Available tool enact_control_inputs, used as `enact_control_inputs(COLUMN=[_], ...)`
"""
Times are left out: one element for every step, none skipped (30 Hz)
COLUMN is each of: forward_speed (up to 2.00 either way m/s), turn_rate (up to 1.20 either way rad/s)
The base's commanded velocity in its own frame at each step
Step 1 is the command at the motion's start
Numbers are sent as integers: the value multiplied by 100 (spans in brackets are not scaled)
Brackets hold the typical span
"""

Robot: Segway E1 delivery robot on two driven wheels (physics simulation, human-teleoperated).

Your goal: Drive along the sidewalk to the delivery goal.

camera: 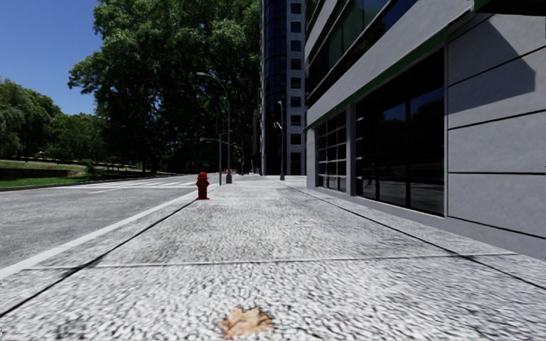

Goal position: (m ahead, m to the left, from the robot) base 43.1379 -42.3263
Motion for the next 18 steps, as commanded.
enact_control_inputs(forward_speed=[200,200,200,200,200,200,200,200,200,200,200,200,200,200,200,200,200,200], turn_rate=[0,0,0,0,0,0,0,0,0,0,0,0,0,0,0,0,0,0])
